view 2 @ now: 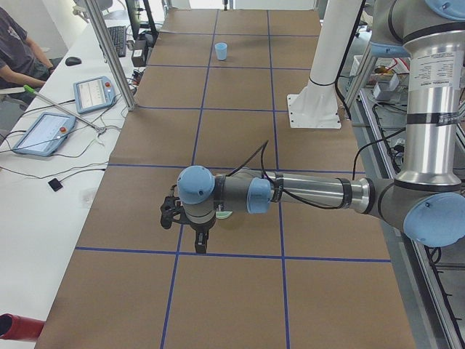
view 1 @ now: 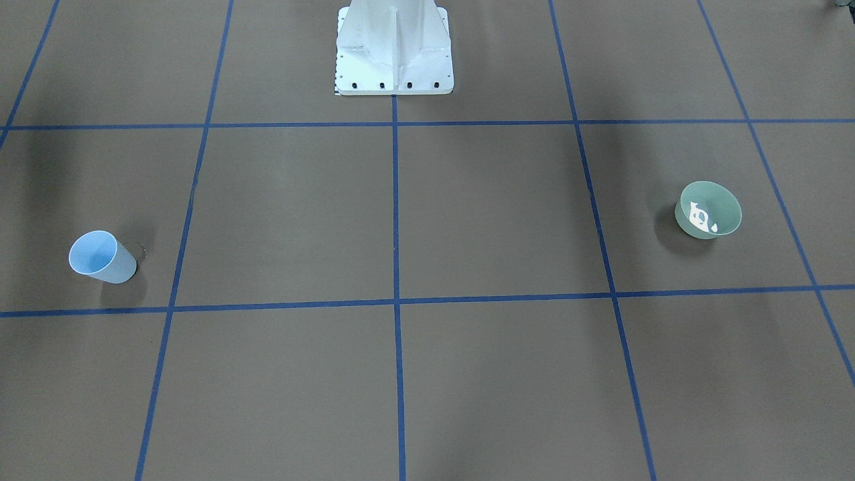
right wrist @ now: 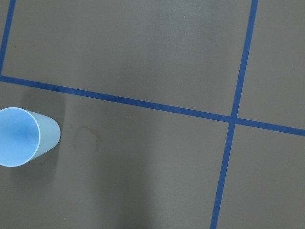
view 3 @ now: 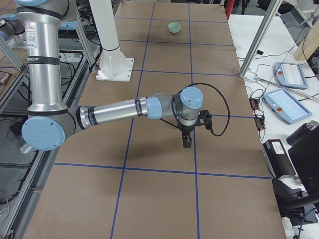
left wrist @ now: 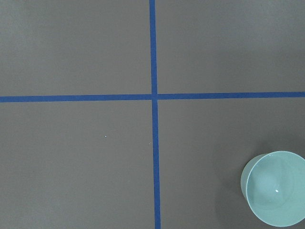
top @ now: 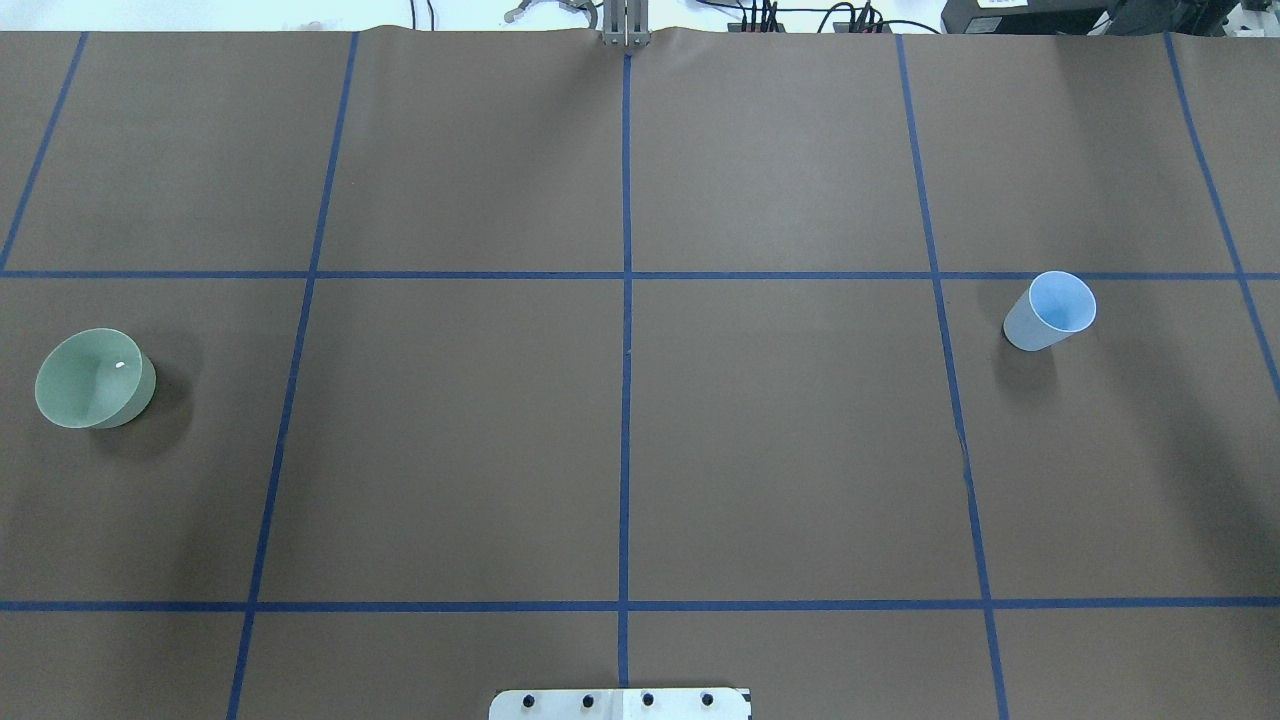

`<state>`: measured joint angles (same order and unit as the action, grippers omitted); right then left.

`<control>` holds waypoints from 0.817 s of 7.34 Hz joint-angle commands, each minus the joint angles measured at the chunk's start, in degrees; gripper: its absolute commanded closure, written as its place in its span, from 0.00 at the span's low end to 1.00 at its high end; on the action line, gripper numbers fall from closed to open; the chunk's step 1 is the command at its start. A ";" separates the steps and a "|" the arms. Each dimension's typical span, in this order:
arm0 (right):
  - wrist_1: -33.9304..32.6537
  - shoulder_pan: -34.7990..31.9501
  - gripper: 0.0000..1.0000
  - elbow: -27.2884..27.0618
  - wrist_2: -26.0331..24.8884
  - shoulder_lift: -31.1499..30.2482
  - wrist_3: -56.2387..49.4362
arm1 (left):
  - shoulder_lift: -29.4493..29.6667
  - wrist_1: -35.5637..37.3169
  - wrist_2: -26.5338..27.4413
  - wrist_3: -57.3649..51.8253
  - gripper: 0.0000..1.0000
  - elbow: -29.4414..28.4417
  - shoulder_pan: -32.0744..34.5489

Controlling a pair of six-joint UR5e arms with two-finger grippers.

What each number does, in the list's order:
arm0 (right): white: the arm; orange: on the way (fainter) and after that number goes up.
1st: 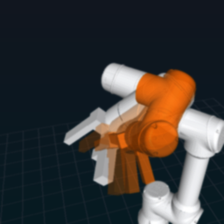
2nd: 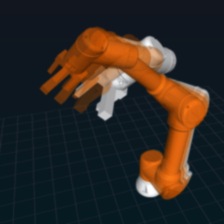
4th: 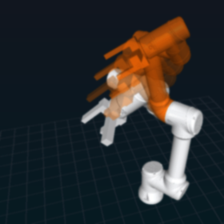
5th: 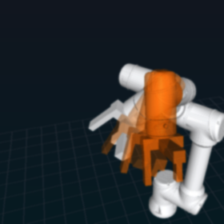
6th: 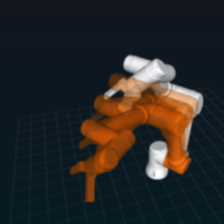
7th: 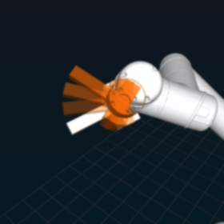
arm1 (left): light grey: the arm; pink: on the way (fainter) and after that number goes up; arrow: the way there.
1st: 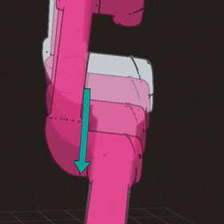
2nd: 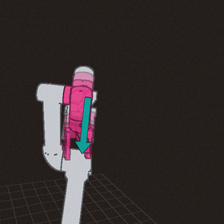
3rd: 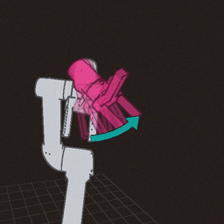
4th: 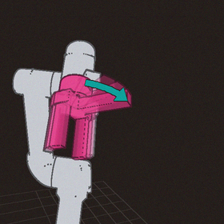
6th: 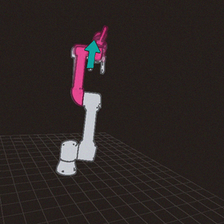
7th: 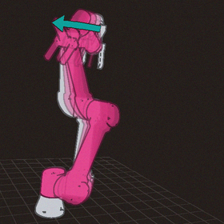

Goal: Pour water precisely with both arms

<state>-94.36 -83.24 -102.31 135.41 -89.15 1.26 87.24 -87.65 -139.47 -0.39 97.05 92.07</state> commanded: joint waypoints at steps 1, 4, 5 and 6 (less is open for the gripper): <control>0.05 0.00 0.00 -0.08 -0.14 0.12 -0.03 | -0.66 -0.06 -0.10 0.03 0.00 0.07 0.04; 1.02 -0.35 0.00 -1.20 -0.41 -3.11 -0.38 | -5.39 -0.68 0.78 -0.14 0.00 5.50 0.04; 1.11 -0.26 0.00 -1.22 -0.75 -3.57 -0.21 | -6.54 -0.68 0.09 0.03 0.00 6.47 0.04; 1.11 -0.35 0.00 -1.66 -0.84 -4.01 0.23 | -6.82 -0.77 -0.01 0.12 0.00 7.09 0.04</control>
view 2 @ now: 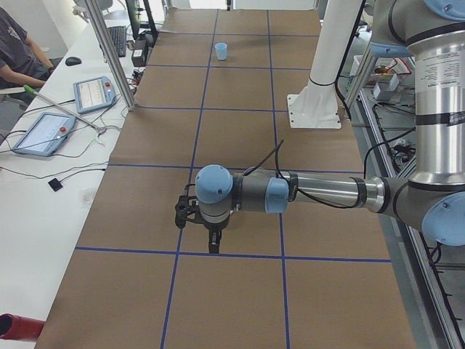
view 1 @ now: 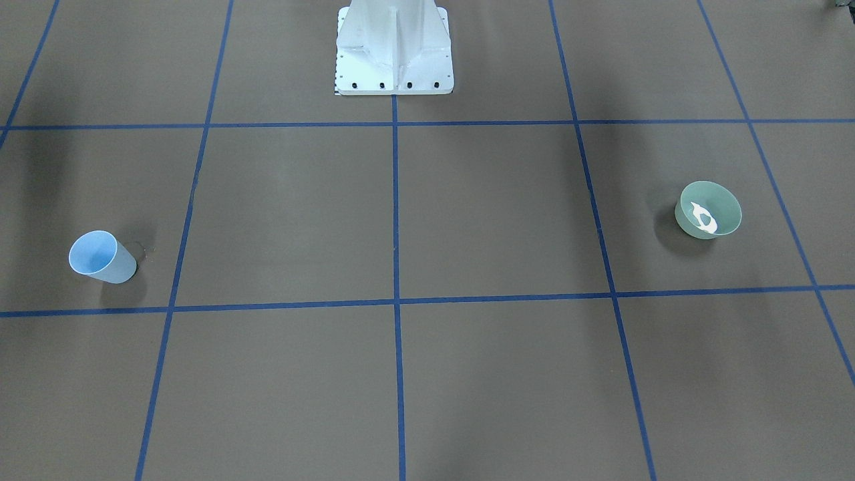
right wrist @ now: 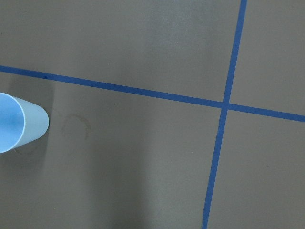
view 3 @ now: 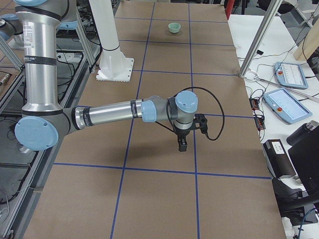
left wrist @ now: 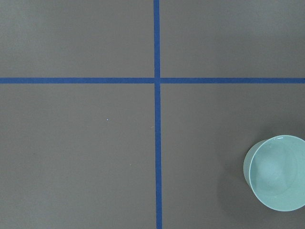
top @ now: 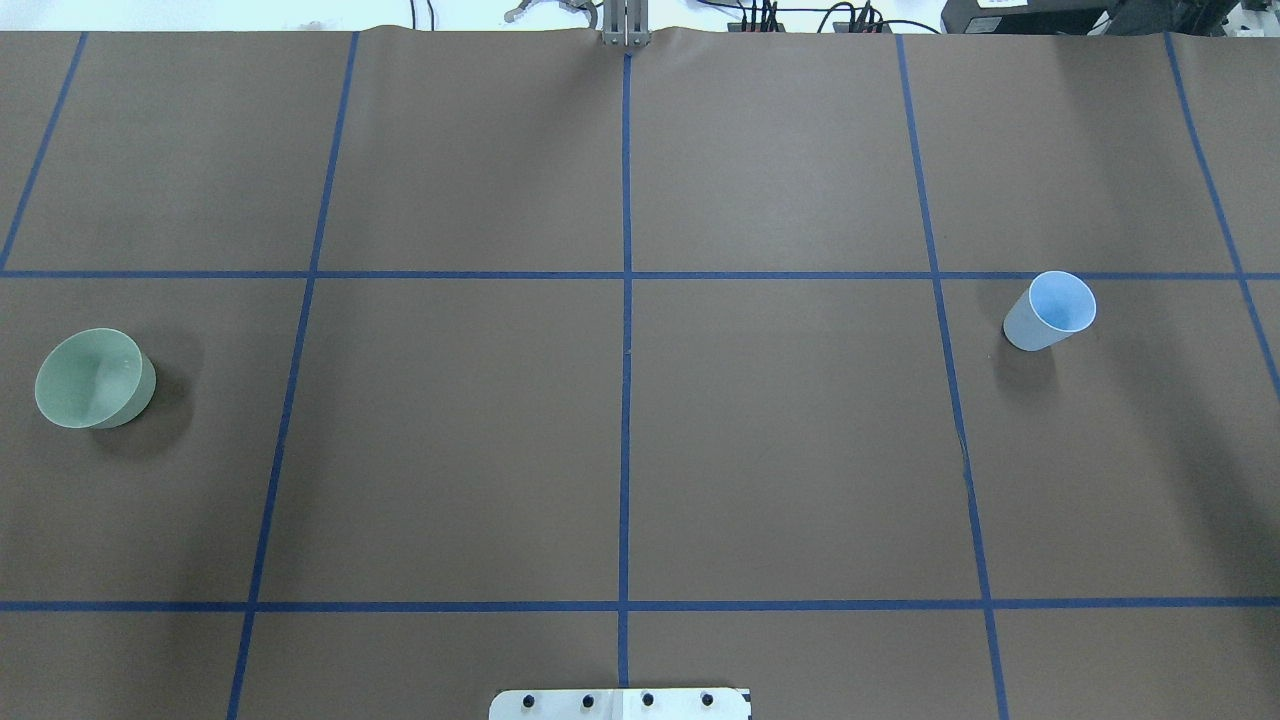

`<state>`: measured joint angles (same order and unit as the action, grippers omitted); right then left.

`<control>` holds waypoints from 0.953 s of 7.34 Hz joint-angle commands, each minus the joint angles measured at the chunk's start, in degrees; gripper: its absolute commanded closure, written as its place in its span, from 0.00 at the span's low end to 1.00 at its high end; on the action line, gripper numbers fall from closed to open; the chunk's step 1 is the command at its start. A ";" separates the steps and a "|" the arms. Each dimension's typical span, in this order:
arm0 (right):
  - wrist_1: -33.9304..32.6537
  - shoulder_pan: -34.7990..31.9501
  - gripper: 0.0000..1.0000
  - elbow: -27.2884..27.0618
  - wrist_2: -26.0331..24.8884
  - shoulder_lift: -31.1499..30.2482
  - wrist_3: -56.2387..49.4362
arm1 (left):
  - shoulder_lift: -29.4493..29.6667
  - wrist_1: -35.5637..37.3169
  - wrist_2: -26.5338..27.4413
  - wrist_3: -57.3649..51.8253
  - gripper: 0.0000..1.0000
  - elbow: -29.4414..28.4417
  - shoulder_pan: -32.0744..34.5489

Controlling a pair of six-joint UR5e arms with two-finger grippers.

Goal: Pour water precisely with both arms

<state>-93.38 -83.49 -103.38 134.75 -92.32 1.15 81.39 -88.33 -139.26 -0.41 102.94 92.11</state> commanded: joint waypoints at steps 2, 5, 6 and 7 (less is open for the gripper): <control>0.13 -0.09 0.00 0.46 -0.19 -0.76 0.26 | -0.88 0.00 0.04 -0.03 0.00 1.38 0.00; 0.13 0.00 0.00 0.63 -0.10 -0.23 0.61 | -0.88 0.00 -0.13 0.06 0.00 1.38 -0.08; 0.13 0.00 0.00 0.72 -0.10 -0.23 0.61 | -0.88 0.00 -0.13 -0.03 0.00 1.12 -0.08; 0.13 0.00 0.00 0.72 -0.10 -0.14 0.61 | -0.88 0.00 -0.04 -0.20 0.00 0.86 -0.08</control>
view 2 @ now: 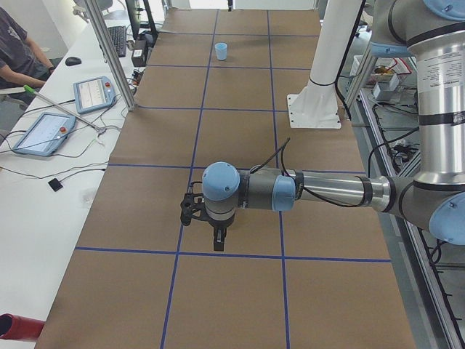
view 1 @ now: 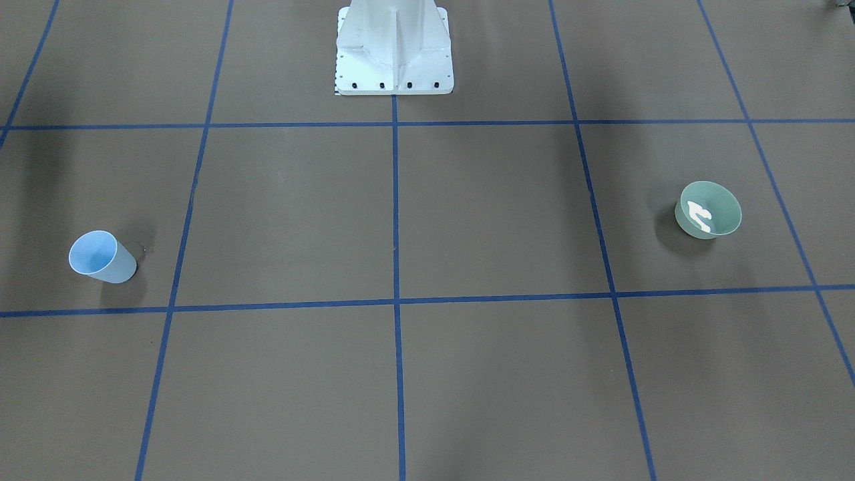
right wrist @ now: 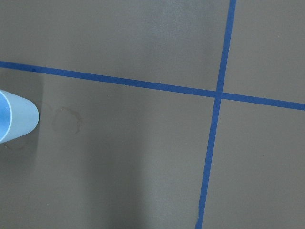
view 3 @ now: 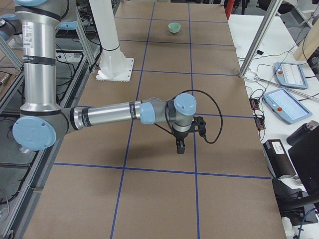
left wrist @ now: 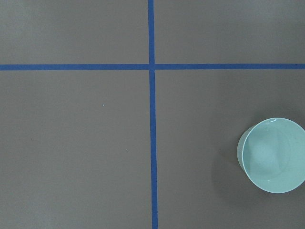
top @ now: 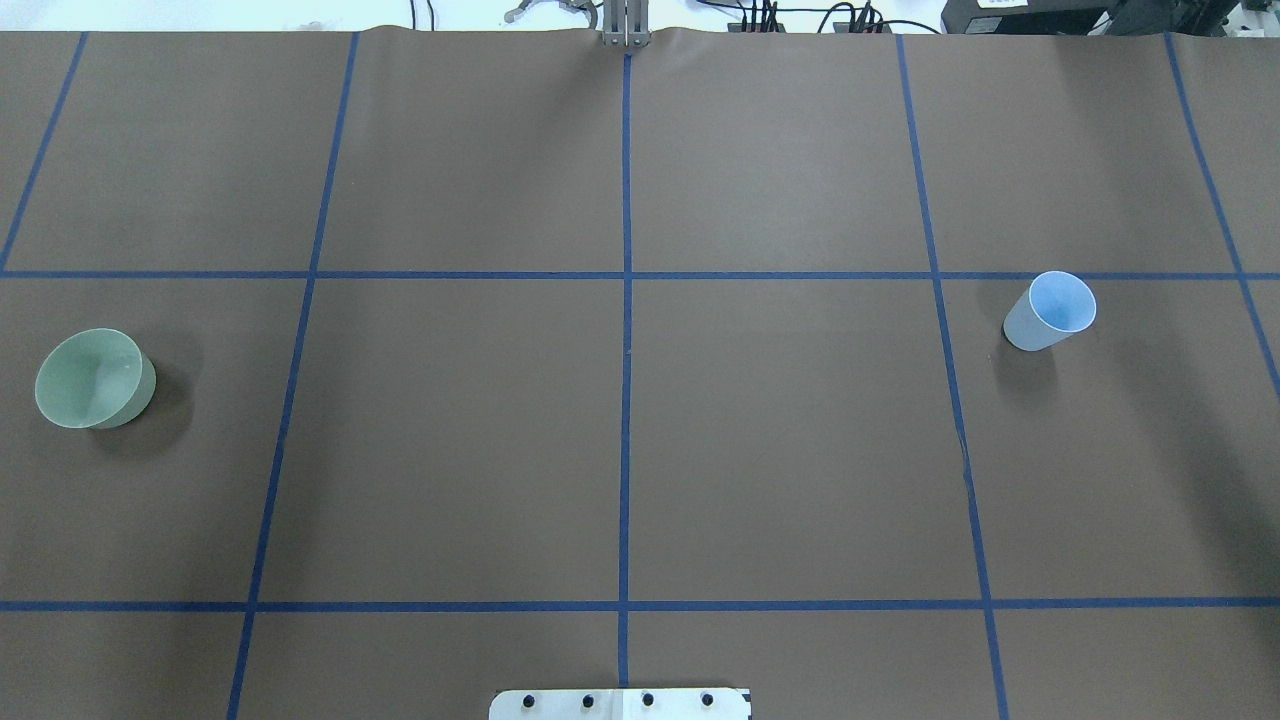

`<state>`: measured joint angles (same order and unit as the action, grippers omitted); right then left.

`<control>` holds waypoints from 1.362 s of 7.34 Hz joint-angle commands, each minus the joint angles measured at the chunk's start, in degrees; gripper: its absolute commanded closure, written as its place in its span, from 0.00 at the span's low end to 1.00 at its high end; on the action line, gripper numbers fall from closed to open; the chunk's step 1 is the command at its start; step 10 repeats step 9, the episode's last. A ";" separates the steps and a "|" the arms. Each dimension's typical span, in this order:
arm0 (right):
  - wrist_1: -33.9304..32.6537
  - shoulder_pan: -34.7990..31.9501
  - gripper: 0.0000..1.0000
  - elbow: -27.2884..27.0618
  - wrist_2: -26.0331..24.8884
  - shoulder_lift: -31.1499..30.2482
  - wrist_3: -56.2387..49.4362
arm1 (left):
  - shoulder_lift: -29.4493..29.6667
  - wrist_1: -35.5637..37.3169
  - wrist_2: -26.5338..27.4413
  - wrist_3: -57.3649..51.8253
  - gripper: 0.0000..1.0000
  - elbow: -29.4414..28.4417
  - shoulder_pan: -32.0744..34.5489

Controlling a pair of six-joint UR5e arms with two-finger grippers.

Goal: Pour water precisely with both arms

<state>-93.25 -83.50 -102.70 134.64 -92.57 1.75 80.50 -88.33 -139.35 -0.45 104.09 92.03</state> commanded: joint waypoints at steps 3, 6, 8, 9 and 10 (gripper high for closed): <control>0.00 0.01 0.00 -0.04 0.01 0.11 0.00 | 0.00 0.00 0.40 -0.17 0.00 -0.21 0.00; 0.00 0.01 0.00 0.05 0.01 0.02 -0.08 | 0.09 0.00 1.88 -0.17 0.00 -0.38 0.00; 0.00 0.01 0.00 0.05 0.00 0.02 -0.08 | -0.17 -1.31 8.21 -0.52 0.00 -0.47 0.00; 0.00 0.01 0.00 0.05 0.01 0.02 -0.08 | -0.17 -1.23 7.96 -0.17 0.00 -0.38 0.00; 0.00 0.01 0.00 0.05 0.01 0.02 -0.08 | -0.17 -1.23 7.96 -0.17 0.00 -0.38 0.00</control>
